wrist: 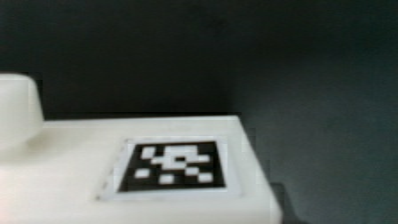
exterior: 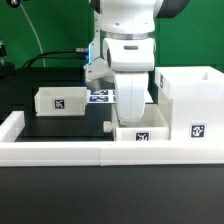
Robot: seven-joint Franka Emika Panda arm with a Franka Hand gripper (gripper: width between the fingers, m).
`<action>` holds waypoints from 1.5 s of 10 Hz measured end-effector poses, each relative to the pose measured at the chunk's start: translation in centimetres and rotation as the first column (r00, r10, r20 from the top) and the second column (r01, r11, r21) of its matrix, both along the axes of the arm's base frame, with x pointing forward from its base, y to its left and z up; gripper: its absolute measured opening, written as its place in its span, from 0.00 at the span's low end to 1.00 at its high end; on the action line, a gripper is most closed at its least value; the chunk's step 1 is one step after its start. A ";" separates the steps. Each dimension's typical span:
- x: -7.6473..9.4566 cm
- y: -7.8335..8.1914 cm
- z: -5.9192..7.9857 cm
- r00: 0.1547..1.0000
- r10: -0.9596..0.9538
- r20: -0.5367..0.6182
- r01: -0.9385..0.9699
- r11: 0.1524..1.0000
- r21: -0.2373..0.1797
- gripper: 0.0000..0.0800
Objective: Assemble drawer
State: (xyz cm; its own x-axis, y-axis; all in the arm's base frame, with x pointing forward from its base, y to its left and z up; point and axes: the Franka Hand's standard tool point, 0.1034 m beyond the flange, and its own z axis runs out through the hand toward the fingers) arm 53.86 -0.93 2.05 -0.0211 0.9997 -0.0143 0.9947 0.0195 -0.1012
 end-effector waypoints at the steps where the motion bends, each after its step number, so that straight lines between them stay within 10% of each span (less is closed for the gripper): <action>1: 0.0 0.0 0.0 1.000 0.000 0.003 0.000 1.000 0.000 0.05; 15: -0.1 1.0 -0.8 0.994 0.007 0.109 -0.008 1.000 0.016 0.05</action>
Offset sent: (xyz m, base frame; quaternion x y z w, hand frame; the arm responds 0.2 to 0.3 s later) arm -0.0003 -0.0013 0.0009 -0.0671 -0.0034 0.0013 0.9977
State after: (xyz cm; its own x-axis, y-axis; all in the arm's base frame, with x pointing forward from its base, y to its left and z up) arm 53.76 0.07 1.24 -0.0277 0.9996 -0.0006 0.9996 0.0277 0.0078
